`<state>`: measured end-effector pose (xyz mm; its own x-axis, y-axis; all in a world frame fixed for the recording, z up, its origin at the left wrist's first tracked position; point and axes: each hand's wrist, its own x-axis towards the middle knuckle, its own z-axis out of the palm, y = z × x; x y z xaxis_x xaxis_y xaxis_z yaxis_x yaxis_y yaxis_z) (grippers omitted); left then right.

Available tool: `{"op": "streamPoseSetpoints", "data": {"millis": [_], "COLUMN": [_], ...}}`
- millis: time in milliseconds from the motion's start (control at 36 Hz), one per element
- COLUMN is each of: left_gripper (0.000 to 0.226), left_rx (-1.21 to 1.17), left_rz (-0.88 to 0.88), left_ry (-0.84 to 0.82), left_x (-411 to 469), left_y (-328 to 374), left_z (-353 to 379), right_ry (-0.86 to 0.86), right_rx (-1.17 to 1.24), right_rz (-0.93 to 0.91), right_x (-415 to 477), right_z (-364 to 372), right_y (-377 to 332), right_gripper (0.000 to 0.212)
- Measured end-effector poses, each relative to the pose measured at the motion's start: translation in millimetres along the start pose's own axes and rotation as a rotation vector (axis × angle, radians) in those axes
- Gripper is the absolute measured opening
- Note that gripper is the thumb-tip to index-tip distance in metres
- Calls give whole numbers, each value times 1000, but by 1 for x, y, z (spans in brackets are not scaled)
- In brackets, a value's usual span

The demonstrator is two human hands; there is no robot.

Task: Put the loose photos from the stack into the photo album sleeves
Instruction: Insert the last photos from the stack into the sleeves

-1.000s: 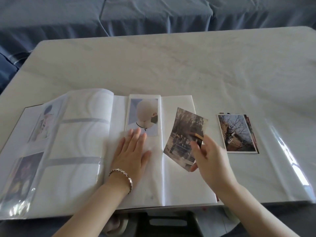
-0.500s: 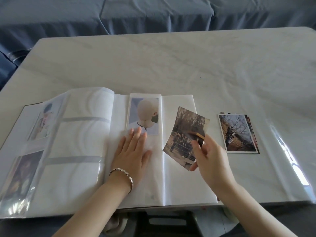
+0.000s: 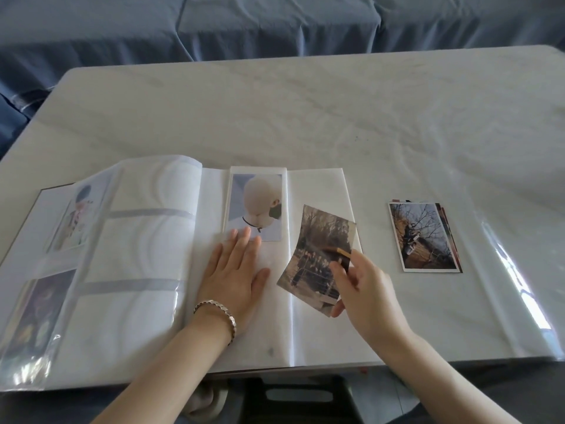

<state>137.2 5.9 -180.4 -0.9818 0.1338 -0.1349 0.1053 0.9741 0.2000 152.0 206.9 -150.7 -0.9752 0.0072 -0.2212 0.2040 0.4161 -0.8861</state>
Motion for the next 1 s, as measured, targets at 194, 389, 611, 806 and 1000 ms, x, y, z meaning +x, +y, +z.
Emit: {"op": "streamPoseSetpoints", "data": {"millis": [194, 389, 611, 806, 1000], "left_gripper": [50, 46, 54, 57, 47], "left_rx": [-78, 18, 220, 206, 190], "left_rz": [27, 82, 150, 153, 142], "left_ry": [38, -92, -158, -142, -145], "left_x": [0, 18, 20, 18, 18], "left_y": [3, -14, -37, -38, -35], "left_z": [-8, -32, -41, -41, -45], "right_ry": [-316, -554, -634, -650, -360], "right_rx": [-7, 25, -9, -78, -27], "right_rz": [154, 320, 275, 237, 207], "right_x": [-9, -4, 1, 5, 14], "right_z": [0, -15, 0, 15, 0], "right_y": [9, 14, -1, -9, -8], "right_gripper": [6, 6, 7, 14, 13]}}
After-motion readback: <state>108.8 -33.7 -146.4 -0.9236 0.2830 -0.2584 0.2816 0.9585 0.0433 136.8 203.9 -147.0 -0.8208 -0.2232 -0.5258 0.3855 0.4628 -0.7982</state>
